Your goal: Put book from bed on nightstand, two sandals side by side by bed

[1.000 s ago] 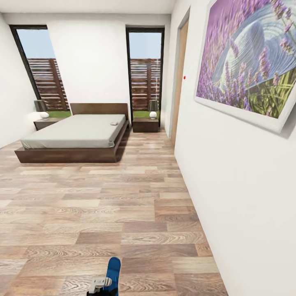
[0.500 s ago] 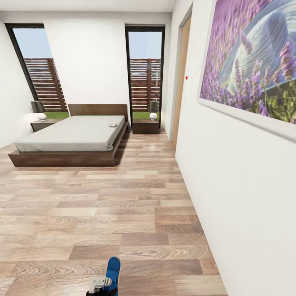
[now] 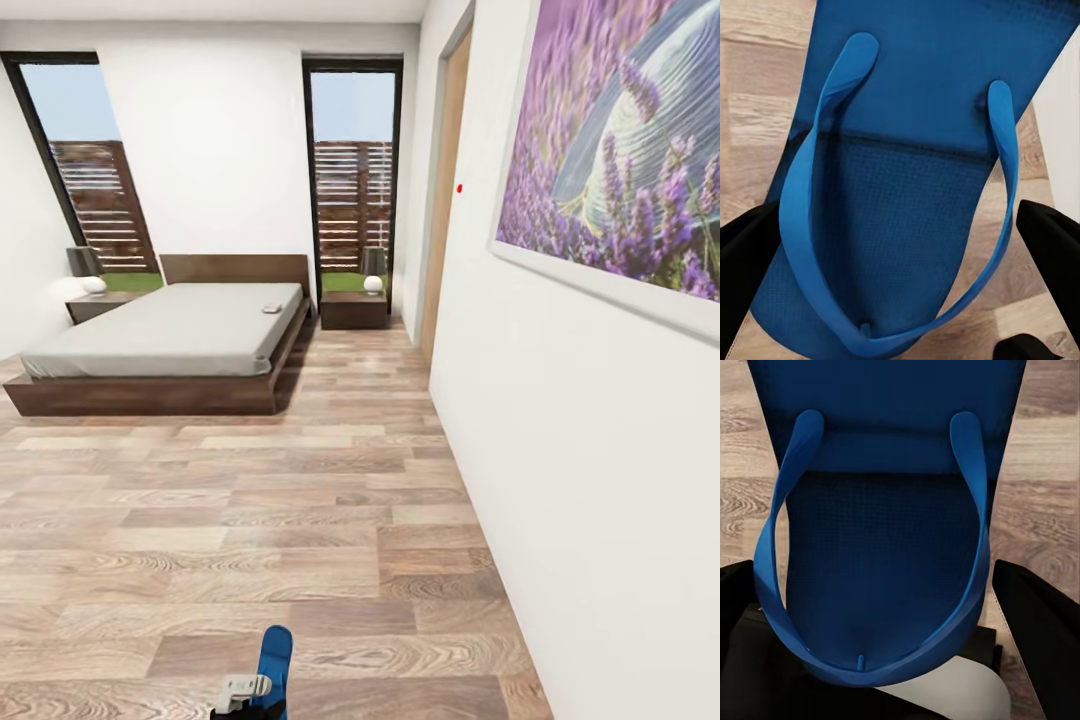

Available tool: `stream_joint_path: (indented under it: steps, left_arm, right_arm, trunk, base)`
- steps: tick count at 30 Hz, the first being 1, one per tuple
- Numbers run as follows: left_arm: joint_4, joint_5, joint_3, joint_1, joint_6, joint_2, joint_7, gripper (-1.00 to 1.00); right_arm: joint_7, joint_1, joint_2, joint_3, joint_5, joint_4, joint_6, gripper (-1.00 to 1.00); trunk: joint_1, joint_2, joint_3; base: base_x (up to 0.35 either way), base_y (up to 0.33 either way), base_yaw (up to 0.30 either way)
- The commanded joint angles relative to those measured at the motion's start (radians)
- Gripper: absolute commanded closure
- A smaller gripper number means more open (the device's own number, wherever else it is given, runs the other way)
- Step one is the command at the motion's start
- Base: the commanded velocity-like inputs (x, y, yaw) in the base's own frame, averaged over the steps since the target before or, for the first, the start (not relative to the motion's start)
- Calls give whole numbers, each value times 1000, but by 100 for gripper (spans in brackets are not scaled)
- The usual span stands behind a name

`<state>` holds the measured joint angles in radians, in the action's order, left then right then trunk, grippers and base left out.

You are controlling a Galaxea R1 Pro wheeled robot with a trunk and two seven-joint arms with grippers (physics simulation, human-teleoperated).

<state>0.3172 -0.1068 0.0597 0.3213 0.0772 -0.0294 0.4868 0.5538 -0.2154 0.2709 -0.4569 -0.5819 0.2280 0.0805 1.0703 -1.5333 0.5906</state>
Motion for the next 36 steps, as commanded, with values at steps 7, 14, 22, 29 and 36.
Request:
stream_joint_path:
  steps: [7,14,22,29,36]
  left_arm:
    - [-1,-5,5,1,-1,0,7,100]
    - [-1,-5,5,1,-1,0,7,100]
    - [-1,-5,6,1,-2,0,7,100]
    - [-1,-5,6,1,-2,0,7,100]
    - [-1,-5,6,1,-2,0,7,100]
  right_arm:
    - [1,-1,1,-8,-7,-1,5,100]
    - [1,-1,1,-8,-7,-1,5,100]
    - [1,-1,1,-8,-7,-1,5,100]
    - [1,-1,1,-8,-7,-1,5,100]
    - [1,-1,1,-8,-7,-1,5,100]
  trunk:
    - [1,0,1]
    - [1,0,1]
    - [1,0,1]
    - [1,0,1]
    - [1,0,1]
  base:
    - [323,0,0]
    - [323,0,0]
    - [323,0,0]
    - [323,0,0]
    - [323,0,0]
